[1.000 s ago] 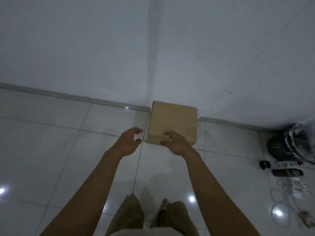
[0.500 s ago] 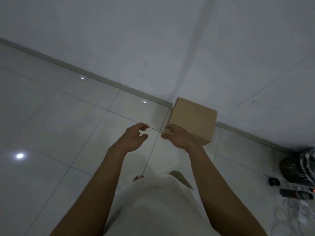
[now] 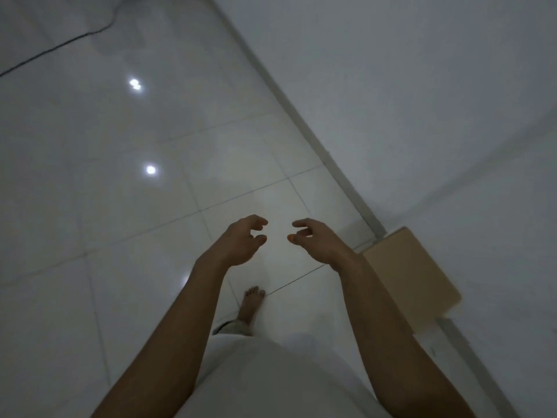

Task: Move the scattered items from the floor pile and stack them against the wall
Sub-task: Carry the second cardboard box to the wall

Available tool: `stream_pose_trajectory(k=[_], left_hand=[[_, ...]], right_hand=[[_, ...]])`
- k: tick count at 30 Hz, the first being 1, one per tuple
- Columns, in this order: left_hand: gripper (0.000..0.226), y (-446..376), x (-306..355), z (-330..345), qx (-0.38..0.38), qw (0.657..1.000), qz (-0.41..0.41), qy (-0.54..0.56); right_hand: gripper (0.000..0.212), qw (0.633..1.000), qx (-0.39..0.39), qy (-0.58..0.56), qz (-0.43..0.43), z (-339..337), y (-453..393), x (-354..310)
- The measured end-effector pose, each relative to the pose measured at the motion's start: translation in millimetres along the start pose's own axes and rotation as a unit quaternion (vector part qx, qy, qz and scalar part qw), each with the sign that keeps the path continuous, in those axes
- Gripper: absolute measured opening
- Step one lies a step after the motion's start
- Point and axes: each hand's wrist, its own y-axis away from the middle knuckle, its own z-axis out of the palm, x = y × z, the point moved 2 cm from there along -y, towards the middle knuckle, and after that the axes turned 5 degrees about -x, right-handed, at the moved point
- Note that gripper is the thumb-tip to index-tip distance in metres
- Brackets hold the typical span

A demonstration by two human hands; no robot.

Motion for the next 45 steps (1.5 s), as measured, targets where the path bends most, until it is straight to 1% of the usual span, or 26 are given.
stream_pose_trajectory(k=[3, 6, 11, 16, 20, 23, 26, 29, 32, 35, 39, 45], left_hand=[[0.037, 53.4, -26.7, 17.6, 0.023, 0.999, -0.032, 0.013], [0.037, 111.9, -61.7, 34.0, 0.051, 0.996, -0.071, 0.035], [0.037, 206.1, -119.2, 46.3, 0.125, 0.977, -0.153, 0.082], [0.036, 272.6, -150.0, 40.4, 0.209, 0.953, -0.179, 0.128], [0.035, 318.6, -173.7, 36.1, 0.264, 0.934, -0.185, 0.156], [0.034, 355.8, -191.7, 36.6, 0.285, 0.924, -0.185, 0.174], [0.034, 407.5, -218.3, 40.4, 0.306, 0.910, -0.197, 0.201], [0.035, 463.9, -252.4, 45.2, 0.333, 0.885, -0.225, 0.236], [0.035, 513.9, -284.7, 42.7, 0.359, 0.864, -0.250, 0.248], [0.035, 553.7, -307.3, 35.6, 0.387, 0.852, -0.250, 0.251], [0.033, 587.1, -326.8, 32.8, 0.403, 0.842, -0.246, 0.260], [0.033, 605.2, -355.4, 28.5, 0.402, 0.830, -0.259, 0.287]], right_hand=[[0.039, 0.998, -0.026, -0.023, -0.044, 33.6, 17.9, 2.0], [0.037, 0.996, -0.074, -0.023, -0.042, 75.4, 30.1, 9.4], [0.039, 0.980, -0.190, 0.031, -0.050, 150.8, 51.3, 7.0], [0.041, 0.963, -0.241, 0.082, -0.085, 205.6, 67.0, -26.0], [0.041, 0.949, -0.265, 0.119, -0.120, 255.3, 83.3, -53.3], [0.041, 0.941, -0.276, 0.141, -0.135, 295.0, 101.4, -64.1], [0.040, 0.935, -0.284, 0.163, -0.137, 345.2, 126.8, -68.5], [0.039, 0.914, -0.325, 0.195, -0.145, 400.5, 157.8, -67.9], [0.038, 0.895, -0.356, 0.217, -0.161, 448.1, 185.6, -67.8], [0.038, 0.889, -0.357, 0.230, -0.174, 486.0, 204.7, -72.5], [0.039, 0.889, -0.345, 0.241, -0.181, 527.8, 220.9, -76.5], [0.045, 0.874, -0.361, 0.276, -0.173, 574.4, 226.7, -94.7]])
